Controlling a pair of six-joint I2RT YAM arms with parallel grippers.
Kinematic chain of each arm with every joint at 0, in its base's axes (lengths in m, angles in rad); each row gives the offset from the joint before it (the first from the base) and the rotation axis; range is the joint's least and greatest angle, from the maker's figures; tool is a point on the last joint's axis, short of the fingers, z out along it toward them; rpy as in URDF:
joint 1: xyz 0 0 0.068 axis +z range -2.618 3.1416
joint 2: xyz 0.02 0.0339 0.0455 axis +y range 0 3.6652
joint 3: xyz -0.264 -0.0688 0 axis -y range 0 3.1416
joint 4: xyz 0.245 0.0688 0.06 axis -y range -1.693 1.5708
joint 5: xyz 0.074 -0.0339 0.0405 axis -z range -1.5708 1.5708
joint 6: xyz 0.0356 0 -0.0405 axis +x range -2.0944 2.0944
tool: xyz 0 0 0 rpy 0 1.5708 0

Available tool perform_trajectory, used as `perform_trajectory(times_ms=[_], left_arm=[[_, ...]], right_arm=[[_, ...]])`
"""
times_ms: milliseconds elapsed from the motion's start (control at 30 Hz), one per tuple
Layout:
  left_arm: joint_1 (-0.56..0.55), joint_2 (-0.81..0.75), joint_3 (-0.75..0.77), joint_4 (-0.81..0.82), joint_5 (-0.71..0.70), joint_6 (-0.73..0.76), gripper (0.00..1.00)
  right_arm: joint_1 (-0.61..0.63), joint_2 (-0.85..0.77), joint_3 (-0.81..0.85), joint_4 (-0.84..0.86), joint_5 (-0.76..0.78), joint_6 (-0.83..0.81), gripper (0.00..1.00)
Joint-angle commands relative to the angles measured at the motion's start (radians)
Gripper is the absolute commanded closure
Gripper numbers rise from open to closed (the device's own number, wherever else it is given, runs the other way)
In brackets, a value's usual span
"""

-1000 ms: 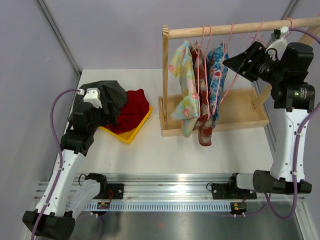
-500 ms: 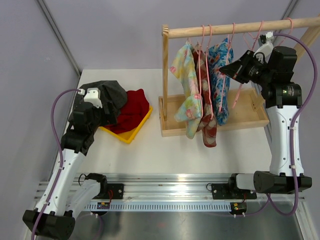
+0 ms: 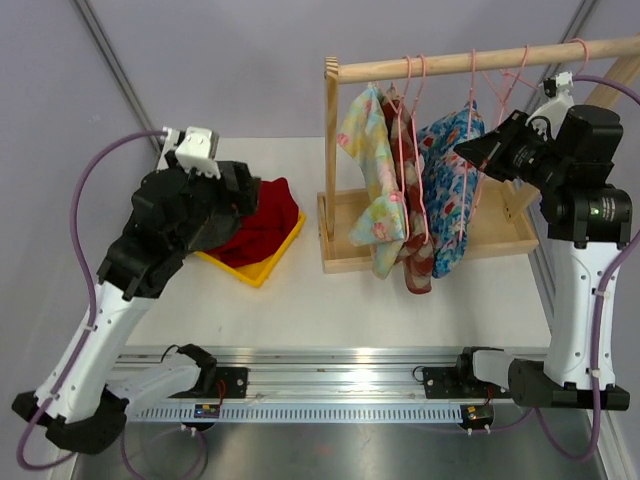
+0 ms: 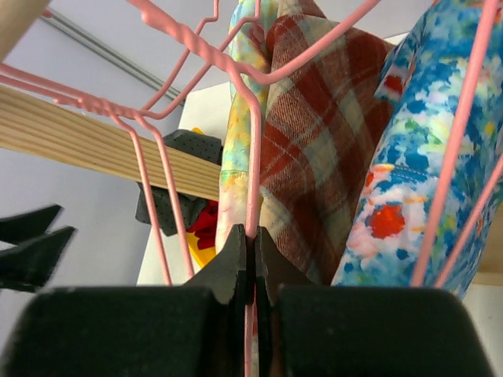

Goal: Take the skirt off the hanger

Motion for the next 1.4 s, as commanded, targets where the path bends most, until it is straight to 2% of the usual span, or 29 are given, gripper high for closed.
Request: perform_trajectory(times_ms=[0, 100, 200, 267, 433, 533, 767, 867, 1100, 1233, 1367], left_arm=[[-0.19, 0.116, 0.272, -0.026, -0.154, 0.048, 0.01], [-0.334, 0.221, 0.455, -0.069, -0.186, 0.06, 0.01], [-0.422, 0.253, 0.526, -0.053, -0.104, 0.016, 0.01], [-0.46, 0.252, 0.524, -0.019, -0.053, 0.0, 0.01], [-0.646, 0.25, 0.468, 0.052, 0.09, -0.009, 0.01], [-0.756, 0.273, 0.459, 0.087, 0.055, 0.012, 0.01], [-0.801, 0.305, 0.428, 0.111, 0.058, 0.022, 0.01], [-0.809, 0.298, 0.394, 0.144, 0.062, 0.023, 0.01], [-0.832, 0.284, 0.302, 0.181, 0.052, 0.008, 0.01], [-0.836, 0.273, 0.268, 0.187, 0.042, 0.003, 0.01], [-0.847, 0.272, 0.277, 0.188, 0.048, 0.003, 0.01]], right_arm=[[0.003, -0.106, 0.03, -0.009, -0.006, -0.02, 1.0], [0.003, -0.164, 0.019, -0.034, -0.001, -0.02, 1.0], [0.003, -0.218, 0.033, -0.077, -0.004, -0.015, 1.0], [0.003, -0.232, 0.057, -0.097, -0.007, -0.012, 1.0], [0.003, -0.267, 0.076, -0.14, -0.012, -0.012, 1.0], [0.003, -0.261, 0.065, -0.128, -0.027, -0.003, 1.0], [0.003, -0.258, 0.013, -0.017, -0.06, 0.043, 1.0], [0.003, -0.249, 0.008, 0.095, -0.049, 0.061, 1.0], [0.003, -0.16, 0.1, 0.254, -0.024, 0.09, 1.0], [0.003, -0.135, 0.144, 0.251, -0.02, 0.098, 1.0], [0.003, -0.167, 0.089, 0.259, -0.027, 0.12, 1.0]])
